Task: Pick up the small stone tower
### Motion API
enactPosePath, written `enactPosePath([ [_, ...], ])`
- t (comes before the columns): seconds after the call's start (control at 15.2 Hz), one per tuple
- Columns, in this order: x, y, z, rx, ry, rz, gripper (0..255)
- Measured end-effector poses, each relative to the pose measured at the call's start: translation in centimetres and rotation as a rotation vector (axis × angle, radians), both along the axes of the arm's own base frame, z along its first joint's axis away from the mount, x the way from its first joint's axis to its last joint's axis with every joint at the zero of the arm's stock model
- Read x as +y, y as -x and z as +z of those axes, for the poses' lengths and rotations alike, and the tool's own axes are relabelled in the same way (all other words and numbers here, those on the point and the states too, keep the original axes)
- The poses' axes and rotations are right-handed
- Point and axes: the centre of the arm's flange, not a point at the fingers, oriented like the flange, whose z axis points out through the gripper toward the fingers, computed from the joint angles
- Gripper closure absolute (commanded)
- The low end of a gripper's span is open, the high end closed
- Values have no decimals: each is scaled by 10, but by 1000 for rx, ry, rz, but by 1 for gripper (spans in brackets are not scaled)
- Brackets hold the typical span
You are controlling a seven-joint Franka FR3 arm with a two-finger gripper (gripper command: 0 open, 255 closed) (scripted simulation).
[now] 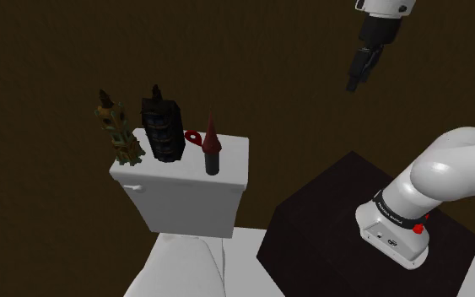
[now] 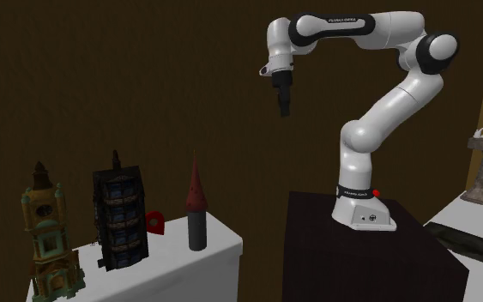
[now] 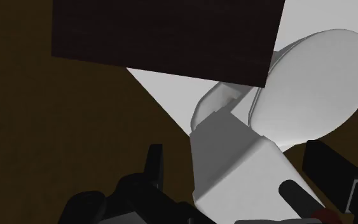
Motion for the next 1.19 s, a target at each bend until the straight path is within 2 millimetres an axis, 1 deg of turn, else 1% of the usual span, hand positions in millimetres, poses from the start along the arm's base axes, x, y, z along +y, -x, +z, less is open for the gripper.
enactPosePath([
  [0.07,0,0,0,0,0,0,0],
  [0.2,4,-2,-12,-27,-23,18,0],
  [0.26,9,-3,-22,-47,-39,30,0],
  [0.33,10,-7,-34,-67,-58,43,0],
  [0.46,16,-13,-51,-115,-96,71,0],
  [0.73,35,-23,-91,-210,-172,127,0],
  [0.79,37,-27,-102,-233,-192,140,0],
  [0.92,50,-37,-115,-283,-231,169,0],
  [1.19,70,-56,-153,-379,-307,225,0],
])
